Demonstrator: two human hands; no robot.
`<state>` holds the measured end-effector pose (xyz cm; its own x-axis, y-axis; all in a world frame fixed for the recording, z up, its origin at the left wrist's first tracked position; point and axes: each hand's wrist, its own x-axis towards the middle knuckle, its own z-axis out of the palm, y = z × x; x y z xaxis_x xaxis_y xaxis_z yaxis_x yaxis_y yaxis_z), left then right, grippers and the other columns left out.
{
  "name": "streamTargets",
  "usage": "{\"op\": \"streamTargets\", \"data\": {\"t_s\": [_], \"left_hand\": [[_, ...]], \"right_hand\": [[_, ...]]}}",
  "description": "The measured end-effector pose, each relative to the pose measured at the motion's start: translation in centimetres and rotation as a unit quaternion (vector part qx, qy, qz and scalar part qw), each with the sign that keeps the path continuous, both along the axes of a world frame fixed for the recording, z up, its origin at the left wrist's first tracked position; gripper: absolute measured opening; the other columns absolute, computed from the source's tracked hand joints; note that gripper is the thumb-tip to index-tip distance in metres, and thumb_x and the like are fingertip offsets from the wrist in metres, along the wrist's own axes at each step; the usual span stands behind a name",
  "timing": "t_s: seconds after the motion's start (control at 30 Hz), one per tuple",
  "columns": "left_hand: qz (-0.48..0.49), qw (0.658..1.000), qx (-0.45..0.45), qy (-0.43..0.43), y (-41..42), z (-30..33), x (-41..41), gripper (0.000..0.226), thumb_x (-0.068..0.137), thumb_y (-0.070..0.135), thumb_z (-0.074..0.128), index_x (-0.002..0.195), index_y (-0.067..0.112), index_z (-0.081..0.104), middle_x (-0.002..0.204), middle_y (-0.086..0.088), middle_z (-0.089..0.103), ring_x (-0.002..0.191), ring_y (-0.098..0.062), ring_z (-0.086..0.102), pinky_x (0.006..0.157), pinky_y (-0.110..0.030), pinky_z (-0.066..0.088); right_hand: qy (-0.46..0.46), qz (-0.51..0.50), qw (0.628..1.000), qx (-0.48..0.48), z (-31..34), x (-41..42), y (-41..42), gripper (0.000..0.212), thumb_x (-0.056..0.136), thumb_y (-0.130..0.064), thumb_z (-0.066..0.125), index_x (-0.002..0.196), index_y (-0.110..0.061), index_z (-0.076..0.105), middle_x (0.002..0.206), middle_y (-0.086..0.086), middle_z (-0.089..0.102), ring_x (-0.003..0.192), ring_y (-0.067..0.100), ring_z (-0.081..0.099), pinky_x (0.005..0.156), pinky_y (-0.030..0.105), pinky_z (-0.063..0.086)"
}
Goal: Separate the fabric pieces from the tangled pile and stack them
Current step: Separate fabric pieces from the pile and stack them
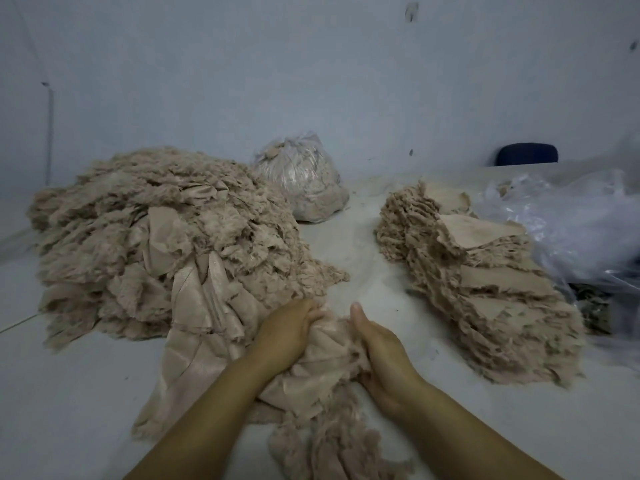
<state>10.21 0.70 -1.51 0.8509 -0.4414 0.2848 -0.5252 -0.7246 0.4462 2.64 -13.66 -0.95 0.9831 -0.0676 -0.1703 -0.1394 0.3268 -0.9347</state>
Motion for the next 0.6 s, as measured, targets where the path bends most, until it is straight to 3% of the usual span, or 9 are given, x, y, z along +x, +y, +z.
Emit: {"op": "streamTargets", "data": {"t_s": [0.03,0.1,0.2,0.3,0.43,0.53,0.6], "left_hand": [[0.001,0.999,-0.031,-0.021,0.1,-0.3,-0.1,0.024,0.100,0.026,0.040,0.078,0.019,0.045,0.076,0.003,0.050,0.074,-0.018,0.048,0.065,-0.030,0.032],[0.001,0.996,-0.084,-0.032,0.2,-0.3,-0.2,0.027,0.100,0.023,0.042,0.072,0.025,0.042,0.068,0.009,0.045,0.067,-0.014,0.045,0.061,-0.026,0.030],[0.071,0.981,-0.177,-0.034,1.1,0.5,0.3,0.037,0.100,0.018,0.042,0.065,0.030,0.037,0.061,0.009,0.043,0.058,-0.006,0.042,0.054,-0.023,0.027],[0.124,0.975,-0.179,-0.032,2.6,0.3,1.2,0.032,0.102,0.019,0.036,0.070,0.019,0.040,0.063,0.002,0.043,0.061,-0.016,0.042,0.055,-0.030,0.022],[0.137,0.981,-0.135,-0.017,2.4,-0.3,0.8,0.023,0.102,0.025,0.030,0.083,0.015,0.037,0.063,0.003,0.042,0.056,-0.012,0.041,0.051,-0.030,0.023],[0.109,0.984,-0.114,-0.086,1.2,-0.4,-0.4,0.018,0.101,0.024,0.032,0.086,0.016,0.037,0.057,0.010,0.039,0.048,-0.006,0.037,0.045,-0.028,0.020],[0.118,0.977,-0.135,-0.112,1.1,-0.4,-0.5,0.017,0.100,0.024,0.033,0.087,0.015,0.038,0.056,0.010,0.039,0.048,-0.005,0.037,0.043,-0.023,0.020]], "right_hand": [[-0.007,0.018,0.999,-0.032,0.0,0.0,0.2,0.052,0.093,-0.043,0.056,0.102,0.007,0.068,0.101,0.030,0.067,0.092,0.043,0.065,0.085,0.048,0.051],[-0.016,0.007,0.998,-0.060,-0.2,0.3,0.6,0.041,0.091,-0.033,0.062,0.094,0.007,0.066,0.094,0.030,0.065,0.079,0.037,0.064,0.072,0.041,0.052],[-0.045,-0.029,0.998,-0.042,-0.6,0.6,1.0,0.022,0.096,-0.017,0.055,0.078,-0.004,0.058,0.074,0.016,0.058,0.062,0.021,0.054,0.056,0.028,0.044],[-0.061,-0.047,0.997,-0.007,-0.8,0.4,0.4,0.029,0.097,-0.017,0.051,0.069,-0.008,0.049,0.059,0.007,0.049,0.053,0.017,0.045,0.051,0.027,0.041],[-0.045,-0.039,0.998,0.021,-0.7,0.3,-0.5,0.030,0.096,-0.022,0.052,0.076,-0.001,0.052,0.067,0.018,0.052,0.057,0.024,0.052,0.056,0.032,0.047],[-0.031,0.015,0.998,-0.058,-0.3,0.1,-0.4,0.043,0.086,-0.031,0.070,0.081,0.010,0.057,0.077,0.028,0.054,0.072,0.033,0.054,0.072,0.044,0.049],[-0.034,0.022,0.991,-0.130,-0.2,0.0,-0.3,0.029,0.083,-0.022,0.073,0.066,-0.004,0.059,0.067,0.016,0.055,0.062,0.023,0.052,0.060,0.033,0.045]]}}
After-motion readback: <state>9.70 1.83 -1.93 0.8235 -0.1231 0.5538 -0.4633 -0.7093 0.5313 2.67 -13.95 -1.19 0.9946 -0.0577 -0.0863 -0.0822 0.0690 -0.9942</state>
